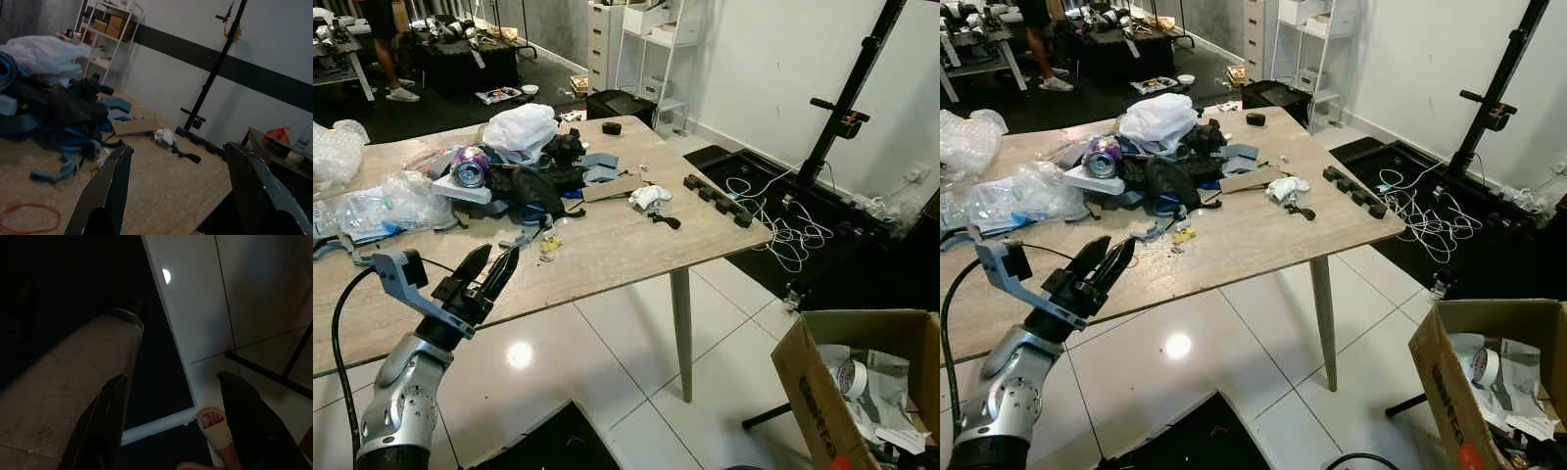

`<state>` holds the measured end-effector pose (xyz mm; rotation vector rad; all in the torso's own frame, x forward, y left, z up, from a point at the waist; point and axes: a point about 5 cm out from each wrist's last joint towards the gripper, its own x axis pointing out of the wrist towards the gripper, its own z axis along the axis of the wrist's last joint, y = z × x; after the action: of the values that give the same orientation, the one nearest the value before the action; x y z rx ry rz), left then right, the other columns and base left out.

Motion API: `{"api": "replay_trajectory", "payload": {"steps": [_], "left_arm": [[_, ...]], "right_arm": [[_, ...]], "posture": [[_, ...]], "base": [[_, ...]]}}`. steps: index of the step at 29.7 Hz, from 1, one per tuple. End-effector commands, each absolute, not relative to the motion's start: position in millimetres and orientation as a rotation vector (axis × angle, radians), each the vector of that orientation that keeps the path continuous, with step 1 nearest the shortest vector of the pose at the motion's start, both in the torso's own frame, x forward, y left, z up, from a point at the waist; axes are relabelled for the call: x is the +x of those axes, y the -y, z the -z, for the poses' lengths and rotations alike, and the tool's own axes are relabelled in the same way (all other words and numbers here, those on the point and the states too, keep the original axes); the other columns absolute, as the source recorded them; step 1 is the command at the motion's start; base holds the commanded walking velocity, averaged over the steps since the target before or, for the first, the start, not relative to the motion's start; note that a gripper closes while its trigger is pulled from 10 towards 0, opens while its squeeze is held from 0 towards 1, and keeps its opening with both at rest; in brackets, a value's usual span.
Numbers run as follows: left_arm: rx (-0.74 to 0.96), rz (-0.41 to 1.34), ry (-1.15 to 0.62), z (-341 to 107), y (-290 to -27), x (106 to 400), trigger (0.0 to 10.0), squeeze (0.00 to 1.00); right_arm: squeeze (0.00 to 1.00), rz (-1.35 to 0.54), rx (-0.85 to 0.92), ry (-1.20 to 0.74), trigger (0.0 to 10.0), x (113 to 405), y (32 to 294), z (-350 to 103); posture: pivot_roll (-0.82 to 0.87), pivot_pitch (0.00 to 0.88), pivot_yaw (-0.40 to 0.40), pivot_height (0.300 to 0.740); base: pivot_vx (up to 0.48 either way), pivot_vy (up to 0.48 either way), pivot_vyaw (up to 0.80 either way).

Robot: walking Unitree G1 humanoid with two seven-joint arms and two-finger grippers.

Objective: Picking trash to rubbish bin

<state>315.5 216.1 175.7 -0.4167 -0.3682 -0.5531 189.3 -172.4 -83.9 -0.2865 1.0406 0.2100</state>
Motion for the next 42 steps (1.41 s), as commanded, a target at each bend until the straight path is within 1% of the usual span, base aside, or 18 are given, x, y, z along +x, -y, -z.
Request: {"api": "replay_trajectory", "payload": {"steps": [1,9,15,17,18,20,26,31,36,37,38,39,42], "left_arm": [[-0.408,0.552,0.370,-175,-213,316,10.0,0.00],[-0.385,0.548,0.377,-177,-208,318,10.0,0.00],[-0.379,0.560,0.376,-177,-205,318,10.0,0.00],[-0.379,0.560,0.376,-177,-205,318,10.0,0.00],[-0.376,0.560,0.371,-177,-204,318,10.0,0.00],[-0.376,0.560,0.367,-177,-204,318,10.0,0.00],[-0.339,0.553,0.351,-178,-202,321,10.0,0.00],[-0.321,0.543,0.359,-181,-200,323,10.0,0.00],[-0.242,0.471,0.394,-194,-201,330,10.0,0.00],[-0.214,0.442,0.403,-198,-202,333,10.0,0.07],[-0.214,0.442,0.403,-198,-202,333,10.0,0.07],[-0.188,0.408,0.408,-203,-202,337,10.0,1.00],[-0.153,0.382,0.408,-207,-202,340,10.0,1.00]], "right_arm": [[0.00,-0.226,-0.272,-1.096,10.0,175,167,91],[0.00,-0.234,-0.276,-1.077,10.0,185,162,87],[0.00,-0.248,-0.272,-1.063,10.0,193,149,84],[0.00,-0.248,-0.272,-1.063,10.0,193,149,84],[0.00,-0.255,-0.268,-1.049,10.0,202,143,79],[0.00,-0.257,-0.268,-1.045,10.0,205,141,78],[0.00,-0.259,-0.269,-1.032,10.0,214,142,73],[0.00,-0.265,-0.266,-1.024,10.0,218,135,70],[0.00,-0.277,-0.262,-1.017,10.0,221,125,69],[0.00,-0.279,-0.262,-1.018,10.0,221,124,69],[0.00,-0.279,-0.262,-1.018,10.0,221,124,69],[0.00,-0.277,-0.263,-1.023,10.0,219,128,70],[0.00,-0.274,-0.265,-1.029,10.0,216,135,72]], "posture": [[-0.05,0.136,-0.008,0.740],[-0.05,0.142,-0.009,0.740],[-0.05,0.146,-0.007,0.740],[-0.05,0.146,-0.007,0.740],[-0.05,0.145,-0.006,0.740],[-0.05,0.145,-0.006,0.740],[-0.05,0.140,-0.004,0.740],[-0.05,0.138,-0.001,0.740],[-0.05,0.140,-0.001,0.740],[-0.05,0.143,-0.001,0.740],[-0.05,0.143,-0.001,0.740],[-0.06,0.147,0.000,0.740],[-0.05,0.155,0.001,0.740]], "base": [[0.319,0.000,0.00],[0.334,0.000,0.00],[0.354,0.000,0.00],[0.352,0.000,0.00],[0.319,0.000,0.00],[0.319,0.000,0.00],[0.000,0.000,0.00],[0.000,0.000,0.00],[0.000,0.000,0.00],[0.000,0.000,0.00],[0.000,0.000,0.00],[0.000,0.000,0.00],[0.000,0.000,0.00]]}}
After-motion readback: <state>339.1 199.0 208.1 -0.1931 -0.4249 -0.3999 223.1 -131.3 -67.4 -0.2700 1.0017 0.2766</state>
